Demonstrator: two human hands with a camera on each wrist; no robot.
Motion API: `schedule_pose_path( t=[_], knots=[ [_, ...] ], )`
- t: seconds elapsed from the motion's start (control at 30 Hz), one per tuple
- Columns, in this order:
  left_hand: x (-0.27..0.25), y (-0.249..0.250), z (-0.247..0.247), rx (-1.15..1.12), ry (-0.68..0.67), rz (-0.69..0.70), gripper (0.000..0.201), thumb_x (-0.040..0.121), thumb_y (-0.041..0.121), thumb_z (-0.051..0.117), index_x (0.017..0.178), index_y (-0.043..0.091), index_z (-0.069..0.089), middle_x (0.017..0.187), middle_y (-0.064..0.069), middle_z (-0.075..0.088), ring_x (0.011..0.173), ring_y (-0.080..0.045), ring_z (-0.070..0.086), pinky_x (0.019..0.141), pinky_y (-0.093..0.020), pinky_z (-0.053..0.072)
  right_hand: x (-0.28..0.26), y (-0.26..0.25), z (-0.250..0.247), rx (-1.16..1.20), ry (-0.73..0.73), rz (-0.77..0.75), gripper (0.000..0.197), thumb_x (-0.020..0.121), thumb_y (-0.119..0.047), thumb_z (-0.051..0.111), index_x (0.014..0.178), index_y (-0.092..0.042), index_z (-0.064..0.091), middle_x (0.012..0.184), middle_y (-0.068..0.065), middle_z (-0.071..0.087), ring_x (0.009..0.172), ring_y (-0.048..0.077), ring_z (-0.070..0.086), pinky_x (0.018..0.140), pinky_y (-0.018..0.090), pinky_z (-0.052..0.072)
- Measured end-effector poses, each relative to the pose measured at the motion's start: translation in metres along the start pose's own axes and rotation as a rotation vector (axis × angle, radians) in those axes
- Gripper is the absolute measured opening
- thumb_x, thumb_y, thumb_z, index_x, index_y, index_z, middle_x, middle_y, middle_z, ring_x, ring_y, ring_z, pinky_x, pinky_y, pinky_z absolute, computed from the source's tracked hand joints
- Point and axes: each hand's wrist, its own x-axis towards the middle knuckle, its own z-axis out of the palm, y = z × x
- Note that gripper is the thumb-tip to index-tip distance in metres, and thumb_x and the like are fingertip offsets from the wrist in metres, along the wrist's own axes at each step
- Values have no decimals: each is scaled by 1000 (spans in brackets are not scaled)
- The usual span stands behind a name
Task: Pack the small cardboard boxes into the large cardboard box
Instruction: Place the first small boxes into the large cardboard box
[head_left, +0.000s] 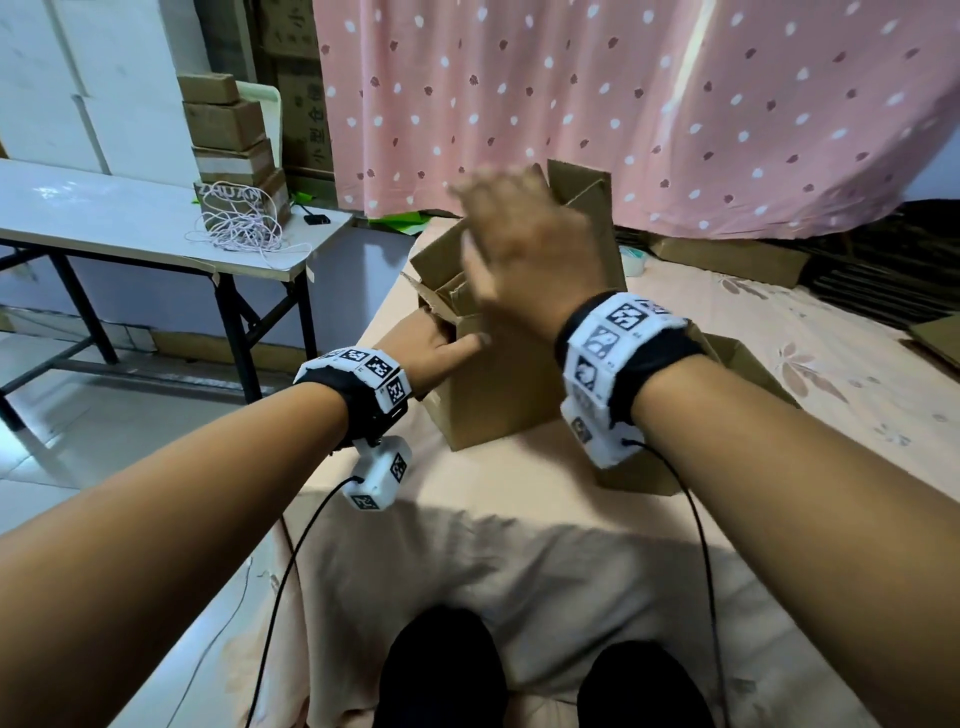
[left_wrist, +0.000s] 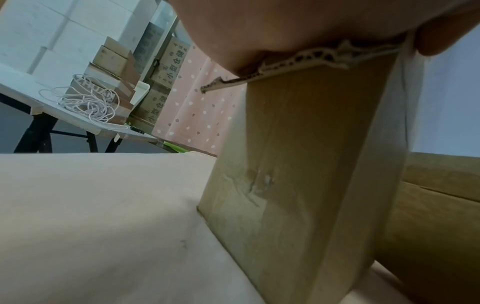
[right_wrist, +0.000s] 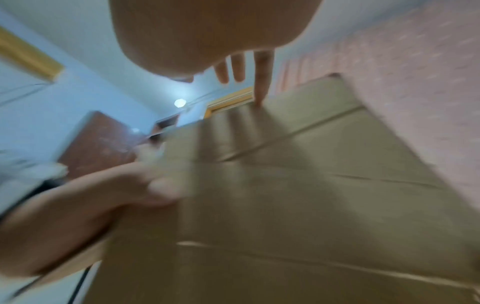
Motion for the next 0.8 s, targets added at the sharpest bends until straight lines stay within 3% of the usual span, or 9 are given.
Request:
schedule_pose_path(
  t=[0.07,0.13,0.2,0.27,0.43,0.6,0.7,0.77,0.8],
  knots=[
    [-8,-3,-3,-139,-7,67,60,87,59,55,141,32,54,143,3,57,138,-20,49,121,-38,33,-3,28,-7,42,85,214,47,86,-28,54,129,-11,61,130,10,63,120,33,57,88,44,54],
    [-14,-7,-6,-278,-2,9,42,83,58,63,125,57,56,141,13,58,139,-16,50,122,-45,34,-8,60,-14,119,48,495,56,90,-41,52,139,-13,51,144,8,52,132,31,46,107,42,42],
    [-17,-10,-6,-370,29,-41,41,78,58,71,116,62,57,136,18,61,135,-14,54,120,-46,37,-14,75,-11,376,-98,790,71,90,-60,54,146,-18,42,151,5,46,138,27,41,112,39,36],
    [-17,-9,-6,-401,34,-62,51,76,59,73,123,53,55,140,13,61,134,-13,55,119,-45,38,-22,81,-5,671,-238,932,80,86,-77,49,142,-21,49,145,2,54,134,23,49,112,38,37],
    [-16,-4,-7,-313,33,-15,69,78,61,70,139,35,49,136,16,60,128,-4,57,113,-30,43,-33,78,3,746,-290,914,62,95,-72,41,125,-22,63,126,-2,66,118,20,58,98,33,41],
    [-19,-2,-14,-227,161,-42,45,88,41,74,129,34,55,115,27,61,96,28,56,91,-6,49,-29,78,-1,730,-333,901,74,93,-76,35,138,-21,59,141,-1,61,130,21,54,108,33,38],
    [-20,1,-18,-162,262,-15,44,90,33,76,123,41,48,116,34,52,98,36,48,84,7,37,-30,75,2,714,-366,884,66,101,-65,34,144,-20,53,149,1,54,138,21,48,110,29,32],
    [-21,5,-20,-106,269,-35,51,88,52,73,130,39,48,127,28,56,113,24,52,106,-8,39,-31,73,3,692,-392,890,66,103,-62,31,148,-17,48,154,4,49,142,23,43,112,30,29],
    [-19,3,-20,-46,276,-47,60,85,63,69,135,38,47,135,22,58,123,10,55,117,-29,38,-31,73,3,697,-391,898,67,103,-62,31,149,-16,46,154,5,48,143,23,42,113,31,29]
  ],
)
